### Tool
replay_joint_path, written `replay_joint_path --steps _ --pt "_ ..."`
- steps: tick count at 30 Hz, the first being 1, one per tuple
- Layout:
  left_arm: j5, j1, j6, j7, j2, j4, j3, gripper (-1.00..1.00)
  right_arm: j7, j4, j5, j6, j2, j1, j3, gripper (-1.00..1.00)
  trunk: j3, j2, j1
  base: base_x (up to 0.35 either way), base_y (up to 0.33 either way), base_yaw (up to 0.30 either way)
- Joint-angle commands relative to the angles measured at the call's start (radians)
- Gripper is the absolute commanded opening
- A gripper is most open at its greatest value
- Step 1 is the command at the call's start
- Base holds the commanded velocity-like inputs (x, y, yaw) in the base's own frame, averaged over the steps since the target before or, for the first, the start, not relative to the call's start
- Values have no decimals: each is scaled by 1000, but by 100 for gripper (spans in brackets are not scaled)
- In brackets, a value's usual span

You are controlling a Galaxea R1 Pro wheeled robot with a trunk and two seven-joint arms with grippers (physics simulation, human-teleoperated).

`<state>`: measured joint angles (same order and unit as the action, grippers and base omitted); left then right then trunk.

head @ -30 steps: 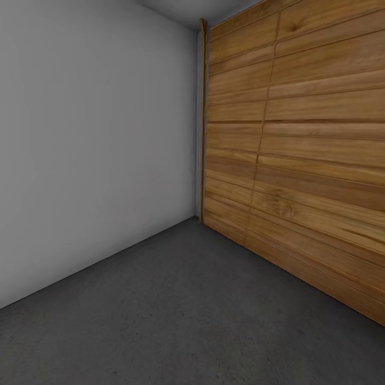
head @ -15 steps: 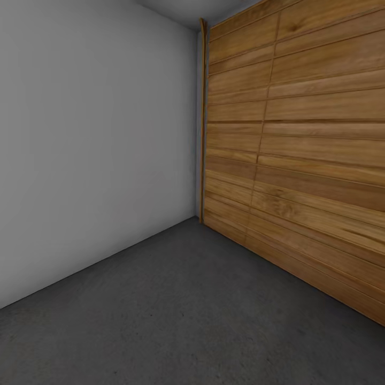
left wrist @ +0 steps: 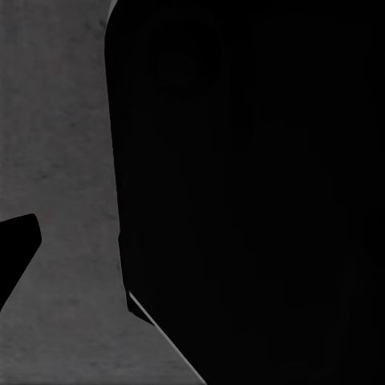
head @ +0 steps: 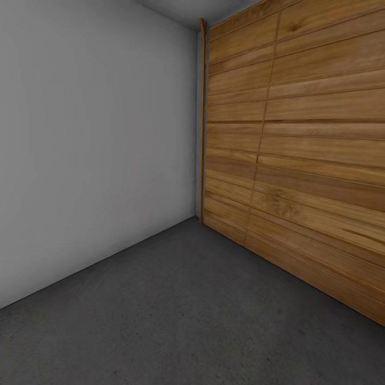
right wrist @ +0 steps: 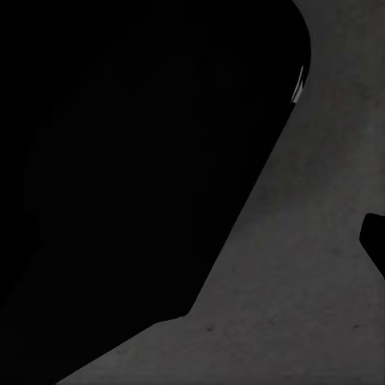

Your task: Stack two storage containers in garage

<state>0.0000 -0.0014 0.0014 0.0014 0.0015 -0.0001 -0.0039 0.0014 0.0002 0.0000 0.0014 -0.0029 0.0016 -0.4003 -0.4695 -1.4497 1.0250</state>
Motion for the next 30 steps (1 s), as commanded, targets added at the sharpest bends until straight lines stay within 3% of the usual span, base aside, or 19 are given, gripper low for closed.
replay_joint_path --steps 1,30 --pt "0 0 0 0 0 0 -1 100 0 0 0 0 0 0 -4 100 -1 0 0 0 0 0" --pt "0 0 0 0 0 0 -1 100 0 0 0 0 0 0 -4 100 -1 0 0 0 0 0"
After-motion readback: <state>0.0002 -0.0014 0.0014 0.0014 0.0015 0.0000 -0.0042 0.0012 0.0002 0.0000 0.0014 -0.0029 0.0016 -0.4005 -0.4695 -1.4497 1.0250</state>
